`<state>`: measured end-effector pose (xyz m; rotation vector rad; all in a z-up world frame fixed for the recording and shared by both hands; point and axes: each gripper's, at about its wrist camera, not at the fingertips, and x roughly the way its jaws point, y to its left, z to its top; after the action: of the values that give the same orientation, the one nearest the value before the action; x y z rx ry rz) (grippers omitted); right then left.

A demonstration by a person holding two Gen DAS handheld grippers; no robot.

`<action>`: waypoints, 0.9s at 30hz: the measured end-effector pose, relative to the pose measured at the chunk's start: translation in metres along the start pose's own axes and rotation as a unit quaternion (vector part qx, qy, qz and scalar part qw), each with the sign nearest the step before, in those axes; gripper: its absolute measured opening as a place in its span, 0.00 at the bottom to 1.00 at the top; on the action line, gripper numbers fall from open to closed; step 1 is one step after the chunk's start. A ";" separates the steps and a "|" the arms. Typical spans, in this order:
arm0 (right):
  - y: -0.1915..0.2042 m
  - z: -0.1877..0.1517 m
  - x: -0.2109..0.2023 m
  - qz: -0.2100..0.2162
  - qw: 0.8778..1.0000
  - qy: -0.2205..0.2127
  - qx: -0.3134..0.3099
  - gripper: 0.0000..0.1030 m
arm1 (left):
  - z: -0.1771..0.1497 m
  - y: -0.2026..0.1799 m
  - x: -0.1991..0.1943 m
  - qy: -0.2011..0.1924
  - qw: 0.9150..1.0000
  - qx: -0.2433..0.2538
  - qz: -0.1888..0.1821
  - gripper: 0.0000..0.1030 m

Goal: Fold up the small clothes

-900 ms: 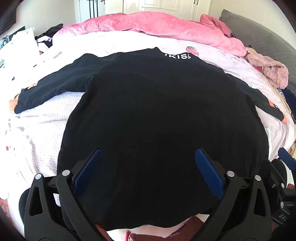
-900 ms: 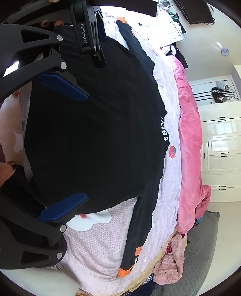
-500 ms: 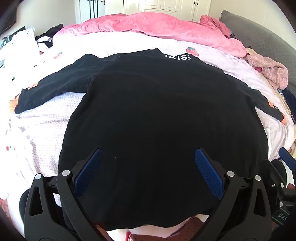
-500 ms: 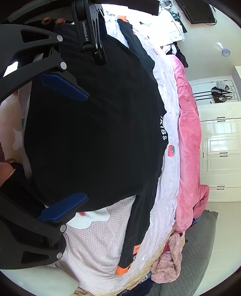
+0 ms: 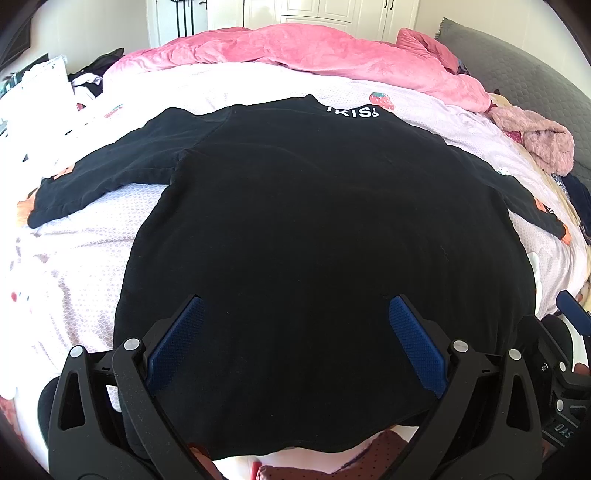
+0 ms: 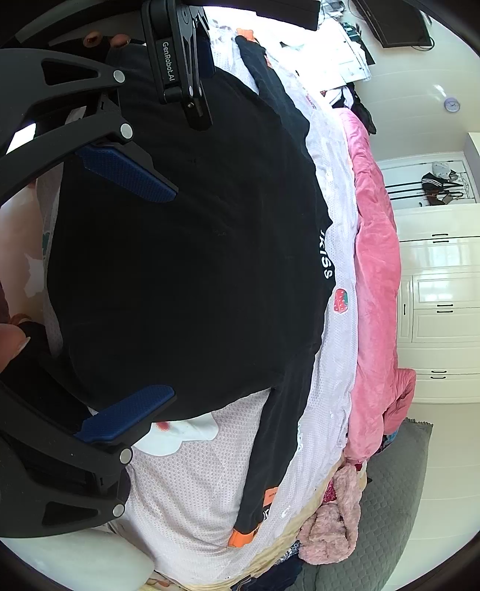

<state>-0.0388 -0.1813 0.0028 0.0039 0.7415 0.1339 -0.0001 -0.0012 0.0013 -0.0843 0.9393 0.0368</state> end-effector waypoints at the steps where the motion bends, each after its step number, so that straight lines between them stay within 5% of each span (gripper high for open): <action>1: 0.000 0.000 0.000 0.000 1.000 0.000 0.000 0.96 | 0.000 0.000 0.000 0.000 1.000 0.000 0.000 0.91; 27: -0.003 0.001 0.001 -0.001 1.000 -0.002 0.002 0.96 | 0.000 -0.001 0.001 -0.001 1.000 0.002 -0.001 0.91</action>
<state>-0.0375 -0.1842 0.0026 0.0074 0.7375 0.1302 0.0000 -0.0022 0.0006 -0.0807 0.9371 0.0337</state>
